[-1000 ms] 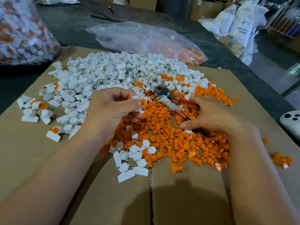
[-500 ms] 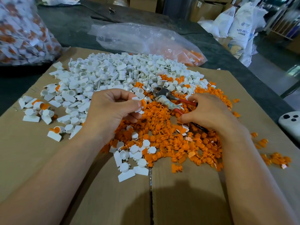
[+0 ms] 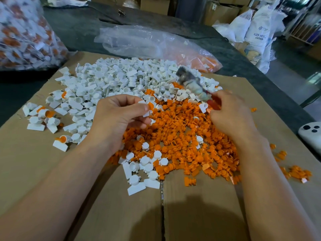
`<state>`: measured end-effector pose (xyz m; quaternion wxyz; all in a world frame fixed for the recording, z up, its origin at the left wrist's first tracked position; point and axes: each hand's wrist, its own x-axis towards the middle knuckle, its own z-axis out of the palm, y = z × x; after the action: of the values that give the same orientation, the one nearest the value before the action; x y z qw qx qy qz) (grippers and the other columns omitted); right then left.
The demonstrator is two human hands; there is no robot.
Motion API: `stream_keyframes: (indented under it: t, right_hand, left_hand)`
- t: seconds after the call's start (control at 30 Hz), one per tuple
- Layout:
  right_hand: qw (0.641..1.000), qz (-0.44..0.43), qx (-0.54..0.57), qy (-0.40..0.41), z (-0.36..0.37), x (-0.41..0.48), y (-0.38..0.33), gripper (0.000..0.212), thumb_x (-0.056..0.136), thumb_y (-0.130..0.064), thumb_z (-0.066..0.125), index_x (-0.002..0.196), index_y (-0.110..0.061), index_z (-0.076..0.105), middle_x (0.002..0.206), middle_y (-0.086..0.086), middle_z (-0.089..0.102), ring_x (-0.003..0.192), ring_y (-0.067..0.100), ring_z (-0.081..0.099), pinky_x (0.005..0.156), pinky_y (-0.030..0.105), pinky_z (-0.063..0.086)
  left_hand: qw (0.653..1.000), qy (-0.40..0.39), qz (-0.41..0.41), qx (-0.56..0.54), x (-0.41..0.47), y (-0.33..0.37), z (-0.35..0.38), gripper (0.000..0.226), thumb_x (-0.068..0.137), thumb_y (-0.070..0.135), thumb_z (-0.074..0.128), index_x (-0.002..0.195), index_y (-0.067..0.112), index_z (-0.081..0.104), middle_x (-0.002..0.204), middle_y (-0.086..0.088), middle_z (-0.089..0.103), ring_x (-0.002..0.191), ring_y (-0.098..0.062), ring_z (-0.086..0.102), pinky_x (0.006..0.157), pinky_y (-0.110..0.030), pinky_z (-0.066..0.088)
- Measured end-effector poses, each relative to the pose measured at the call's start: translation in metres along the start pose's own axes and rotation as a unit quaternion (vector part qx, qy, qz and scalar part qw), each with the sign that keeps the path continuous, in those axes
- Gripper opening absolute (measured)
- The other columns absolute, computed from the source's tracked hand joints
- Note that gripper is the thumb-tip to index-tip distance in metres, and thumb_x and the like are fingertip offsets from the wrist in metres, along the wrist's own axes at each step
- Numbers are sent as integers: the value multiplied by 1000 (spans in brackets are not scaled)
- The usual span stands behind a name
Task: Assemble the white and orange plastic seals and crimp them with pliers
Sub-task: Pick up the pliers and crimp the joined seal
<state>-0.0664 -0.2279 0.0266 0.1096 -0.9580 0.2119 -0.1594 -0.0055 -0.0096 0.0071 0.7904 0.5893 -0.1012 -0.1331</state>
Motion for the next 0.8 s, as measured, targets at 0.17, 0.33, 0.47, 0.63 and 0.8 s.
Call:
stream_keyframes:
  t: [0.17, 0.33, 0.47, 0.63, 0.8]
  right_hand:
    - [996, -33, -42, 76, -5, -5, -7, 45, 83, -41, 57, 122, -17, 54, 124, 4, 52, 118, 26, 36, 91, 39, 32]
    - [989, -88, -52, 110, 3, -12, -22, 41, 80, -39, 62, 115, -18, 59, 119, 2, 58, 111, 27, 38, 82, 34, 19]
    - [990, -118, 15, 74, 4, -17, -33, 38, 83, -33, 60, 115, -12, 58, 108, 7, 59, 101, 26, 50, 77, 31, 32]
    - [989, -148, 8, 3, 11, -19, -38, 46, 86, -36, 53, 126, -14, 50, 117, 5, 53, 110, 20, 43, 81, 22, 26]
    - [986, -164, 15, -38, 15, -21, -41, 49, 87, -37, 53, 130, -15, 46, 120, 2, 49, 113, 17, 40, 87, 24, 29]
  left_hand:
    - [999, 0, 27, -24, 1, -1, 0, 14, 73, -2, 67, 66, 9, 61, 53, -2, 63, 46, -14, 62, 43, -17, 47]
    - [996, 3, 69, -58, 2, -1, 0, 9, 73, 2, 66, 72, 9, 60, 56, 0, 65, 51, -14, 64, 46, -17, 48]
    - [993, 9, 93, -68, 1, -2, 1, 9, 76, 1, 64, 74, 9, 60, 58, 1, 66, 55, -14, 66, 48, -18, 50]
    - [991, 14, 119, -59, 3, -4, -1, 12, 82, -1, 60, 77, 9, 58, 60, 2, 67, 59, -15, 67, 51, -18, 50]
    - [988, 33, 147, -29, 4, -5, 1, 18, 86, -3, 56, 76, 12, 56, 61, 5, 67, 60, -12, 67, 51, -19, 51]
